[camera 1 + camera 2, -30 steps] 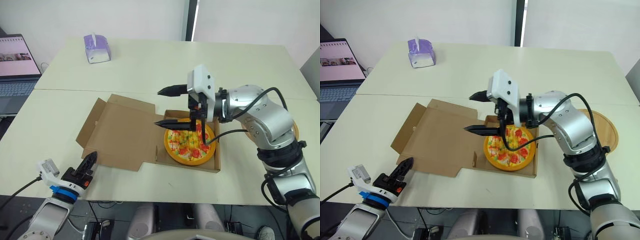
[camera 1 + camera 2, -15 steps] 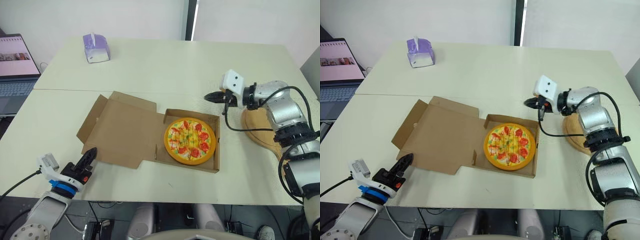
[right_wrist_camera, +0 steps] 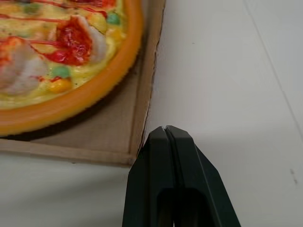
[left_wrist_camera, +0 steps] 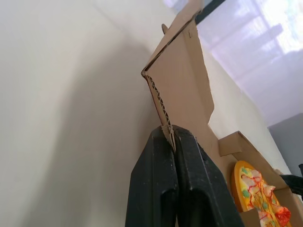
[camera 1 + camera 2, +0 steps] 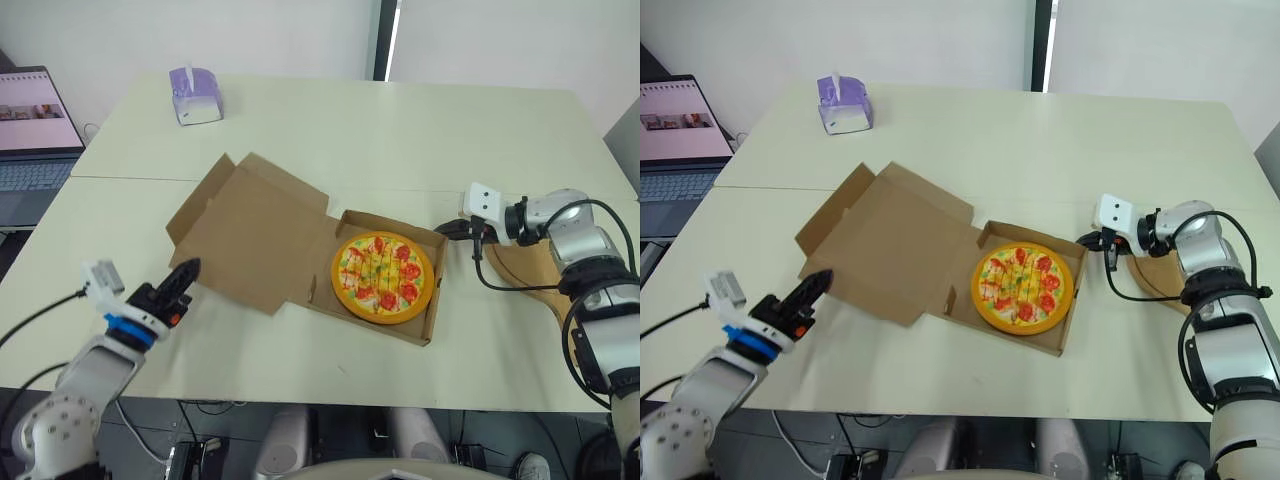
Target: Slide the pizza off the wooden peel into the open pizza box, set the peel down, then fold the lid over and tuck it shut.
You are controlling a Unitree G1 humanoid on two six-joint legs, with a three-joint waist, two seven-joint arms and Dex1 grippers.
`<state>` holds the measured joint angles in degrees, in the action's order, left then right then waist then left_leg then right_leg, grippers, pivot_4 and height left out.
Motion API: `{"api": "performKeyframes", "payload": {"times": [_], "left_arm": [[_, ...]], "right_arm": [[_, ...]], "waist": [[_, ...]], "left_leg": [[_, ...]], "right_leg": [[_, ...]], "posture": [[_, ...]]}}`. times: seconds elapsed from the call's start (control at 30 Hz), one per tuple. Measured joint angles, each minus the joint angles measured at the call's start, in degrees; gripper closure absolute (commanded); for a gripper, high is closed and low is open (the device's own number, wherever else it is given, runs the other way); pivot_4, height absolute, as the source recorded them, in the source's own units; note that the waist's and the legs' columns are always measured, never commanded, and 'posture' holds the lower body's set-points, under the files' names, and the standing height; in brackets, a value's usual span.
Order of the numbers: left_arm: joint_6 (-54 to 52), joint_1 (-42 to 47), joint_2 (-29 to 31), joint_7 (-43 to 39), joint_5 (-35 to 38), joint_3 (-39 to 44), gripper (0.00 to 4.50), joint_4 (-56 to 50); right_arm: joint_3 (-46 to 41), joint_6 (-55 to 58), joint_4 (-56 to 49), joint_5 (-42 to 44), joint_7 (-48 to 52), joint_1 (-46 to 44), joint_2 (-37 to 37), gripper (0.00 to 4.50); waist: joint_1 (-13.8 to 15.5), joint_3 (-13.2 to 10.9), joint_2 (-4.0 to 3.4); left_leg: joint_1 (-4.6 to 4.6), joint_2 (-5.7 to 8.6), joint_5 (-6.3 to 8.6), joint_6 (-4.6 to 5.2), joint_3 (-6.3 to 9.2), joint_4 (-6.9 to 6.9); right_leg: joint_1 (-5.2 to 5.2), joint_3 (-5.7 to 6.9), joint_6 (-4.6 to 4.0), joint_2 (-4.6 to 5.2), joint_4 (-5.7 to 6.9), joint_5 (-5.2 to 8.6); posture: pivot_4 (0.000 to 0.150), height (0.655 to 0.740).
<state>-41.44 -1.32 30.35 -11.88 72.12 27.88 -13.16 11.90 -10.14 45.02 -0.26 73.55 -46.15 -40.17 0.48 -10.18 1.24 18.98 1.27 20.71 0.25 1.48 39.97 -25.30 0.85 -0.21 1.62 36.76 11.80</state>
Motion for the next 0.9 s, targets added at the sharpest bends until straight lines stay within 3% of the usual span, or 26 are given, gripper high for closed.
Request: {"api": "performKeyframes", "payload": {"times": [0.2,0.33,0.57,0.9], "left_arm": [[-1.9,15.0,3.1,-3.3,-5.8,-5.4,4.5,7.1],[-1.4,26.1,3.5,-7.6,-13.5,-11.7,4.5,13.2],[5.1,43.4,0.0,-19.2,-27.5,-20.4,4.5,29.9],[17.0,58.6,-5.7,-33.4,-41.2,-24.8,4.5,51.3]], "right_arm": [[-2.6,8.3,-14.2,2.9,0.1,8.9,-3.4,4.48],[-4.7,16.1,-26.1,5.8,0.0,17.1,-5.8,4.48],[-7.1,30.1,-46.4,11.0,-3.3,30.1,-6.6,4.48],[-7.4,41.9,-63.1,16.9,-10.9,36.8,-3.0,4.48]], "waist": [[-0.1,0.0,0.0],[0.4,0.0,0.0],[0.5,0.0,0.02],[0.5,-0.1,0.19]], "left_leg": [[0.01,0.01,-0.01,-0.04,0.0,-0.01],[0.04,0.04,-0.05,-0.12,0.05,0.0],[0.02,0.06,-0.12,-0.24,0.04,0.0],[0.06,0.07,-0.16,-0.32,0.11,0.0]], "right_leg": [[-0.02,0.03,0.01,0.02,-0.03,0.0],[-0.01,0.07,0.01,0.02,-0.02,0.0],[-0.04,0.07,0.03,0.02,0.02,-0.01],[-0.05,0.12,0.08,0.02,0.0,0.0]], "posture": [[0.15,0.74],[0.15,0.74],[0.15,0.74],[0.15,0.74]]}}
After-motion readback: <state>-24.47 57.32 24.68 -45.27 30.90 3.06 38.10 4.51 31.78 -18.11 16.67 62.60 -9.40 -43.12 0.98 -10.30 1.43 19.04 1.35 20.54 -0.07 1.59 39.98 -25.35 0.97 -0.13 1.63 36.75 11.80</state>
